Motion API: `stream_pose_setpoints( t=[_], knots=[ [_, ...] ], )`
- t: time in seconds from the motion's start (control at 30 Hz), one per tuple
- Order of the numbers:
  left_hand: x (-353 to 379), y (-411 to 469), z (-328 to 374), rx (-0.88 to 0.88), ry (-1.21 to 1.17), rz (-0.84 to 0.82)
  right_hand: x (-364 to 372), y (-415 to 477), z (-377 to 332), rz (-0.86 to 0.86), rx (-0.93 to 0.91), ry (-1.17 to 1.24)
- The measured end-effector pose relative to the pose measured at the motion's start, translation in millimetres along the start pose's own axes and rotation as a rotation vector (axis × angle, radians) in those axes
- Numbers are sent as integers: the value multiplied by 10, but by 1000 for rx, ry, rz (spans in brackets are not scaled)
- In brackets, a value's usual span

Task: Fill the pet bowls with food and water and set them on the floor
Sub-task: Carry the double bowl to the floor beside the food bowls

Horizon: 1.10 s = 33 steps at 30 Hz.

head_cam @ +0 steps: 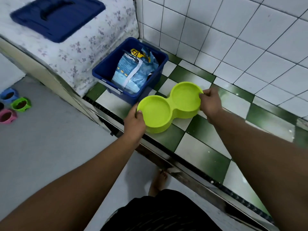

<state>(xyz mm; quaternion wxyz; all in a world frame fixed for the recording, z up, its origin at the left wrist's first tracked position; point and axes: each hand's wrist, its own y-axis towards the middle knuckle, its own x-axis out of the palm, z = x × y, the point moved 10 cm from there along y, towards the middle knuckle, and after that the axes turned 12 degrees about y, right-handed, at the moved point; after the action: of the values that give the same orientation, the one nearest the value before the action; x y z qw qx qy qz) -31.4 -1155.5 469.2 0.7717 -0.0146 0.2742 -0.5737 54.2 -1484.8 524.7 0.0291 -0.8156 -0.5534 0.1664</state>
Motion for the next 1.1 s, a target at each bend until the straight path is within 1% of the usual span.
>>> stream_pose_setpoints(
  t=[0.2,0.33,0.47,0.57,0.7,0.8,0.87,1.1],
  knots=[
    [-678,-371,-304,9,35,71,325,-663,7,-61,1,-37],
    [-1244,-646,-577,22,-10,110,642,-1212,57,-94,6,-2],
    [-1850,-866,-897,5,-49,113,1040,-1751,88,-146,-20,-26],
    [-2360,-1028,-1127,-46,-94,157,1416,-2138,64,-201,-25,-2],
    [-2984,-1195,-1421,-124,-141,200,1987,-2595,-109,-303,-107,-5],
    [-3491,-1294,-1634,-157,-175,286,2502,-2868,-167,-369,-98,-16],
    [-3830,-1338,-1769,-174,-207,338,2916,-3042,-223,-431,-90,-10],
    [-5045,-1337,-2309,-293,-373,543,4528,-3607,-569,-648,-172,-8]
  ],
)
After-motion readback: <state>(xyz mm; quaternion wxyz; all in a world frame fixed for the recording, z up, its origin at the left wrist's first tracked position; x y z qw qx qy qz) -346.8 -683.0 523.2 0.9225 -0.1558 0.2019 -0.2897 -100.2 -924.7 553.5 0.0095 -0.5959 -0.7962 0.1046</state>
